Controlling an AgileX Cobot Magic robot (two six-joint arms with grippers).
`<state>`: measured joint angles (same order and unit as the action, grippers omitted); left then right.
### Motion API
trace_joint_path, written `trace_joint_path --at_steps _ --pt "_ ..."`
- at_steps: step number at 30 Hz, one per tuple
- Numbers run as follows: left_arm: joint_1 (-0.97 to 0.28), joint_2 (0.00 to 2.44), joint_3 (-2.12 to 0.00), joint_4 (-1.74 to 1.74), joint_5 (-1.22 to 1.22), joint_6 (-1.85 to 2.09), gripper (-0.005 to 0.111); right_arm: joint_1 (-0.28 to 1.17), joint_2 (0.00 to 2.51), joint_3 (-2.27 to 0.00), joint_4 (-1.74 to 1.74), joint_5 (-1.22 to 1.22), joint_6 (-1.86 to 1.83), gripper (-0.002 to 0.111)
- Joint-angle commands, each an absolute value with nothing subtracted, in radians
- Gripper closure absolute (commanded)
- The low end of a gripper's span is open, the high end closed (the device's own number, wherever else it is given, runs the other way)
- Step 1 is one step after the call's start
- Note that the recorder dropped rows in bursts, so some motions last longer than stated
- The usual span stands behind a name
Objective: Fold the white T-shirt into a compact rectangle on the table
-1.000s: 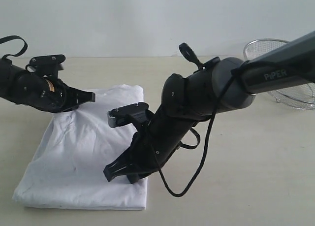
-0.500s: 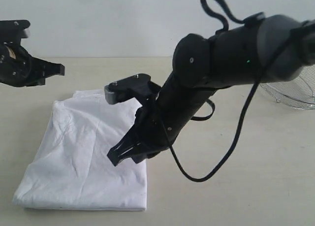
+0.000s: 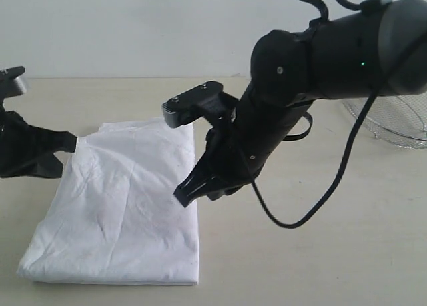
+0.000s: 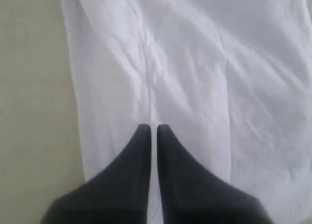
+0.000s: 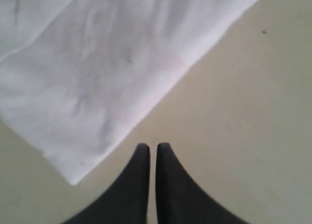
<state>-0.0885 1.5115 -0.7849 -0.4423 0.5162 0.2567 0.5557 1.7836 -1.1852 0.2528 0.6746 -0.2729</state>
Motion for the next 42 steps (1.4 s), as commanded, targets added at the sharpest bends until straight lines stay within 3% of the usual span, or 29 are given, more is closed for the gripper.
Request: trace_joint_path --at_steps 1,6,10,18,24,31,34,41,42 --pt "-0.094 1.502 -0.685 -0.604 0.407 0.422 0.102 0.43 1.778 -1.174 0.228 0.665 -0.283 0.108" --pt "-0.081 1.554 -0.653 -0.62 0.132 0.485 0.102 0.299 1.778 -1.099 0.285 0.631 -0.364 0.108" --pt "-0.016 1.602 -0.746 -0.62 0.163 0.53 0.102 0.224 1.778 -1.045 0.466 0.614 -0.524 0.108" --pt "0.245 1.81 -1.095 -0.703 0.694 0.737 0.102 0.199 1.778 -1.024 0.667 0.65 -0.737 0.108" --pt "0.458 2.032 -1.257 -1.205 1.186 1.028 0.102 0.199 1.778 -1.024 0.74 0.711 -0.786 0.108" --pt "0.452 2.173 -1.297 -1.301 1.182 1.145 0.102 0.199 1.778 -1.024 0.759 0.742 -0.793 0.108" --pt "0.445 2.21 -1.297 -1.288 1.132 1.152 0.09 0.199 1.778 -1.024 0.764 0.766 -0.793 0.108" --pt "0.408 2.256 -1.298 -1.279 1.097 1.17 0.03 0.199 1.778 -1.024 0.775 0.771 -0.795 0.108" --pt "0.396 2.256 -1.298 -1.271 1.082 1.168 0.028 0.199 1.778 -1.024 0.775 0.771 -0.795 0.108"
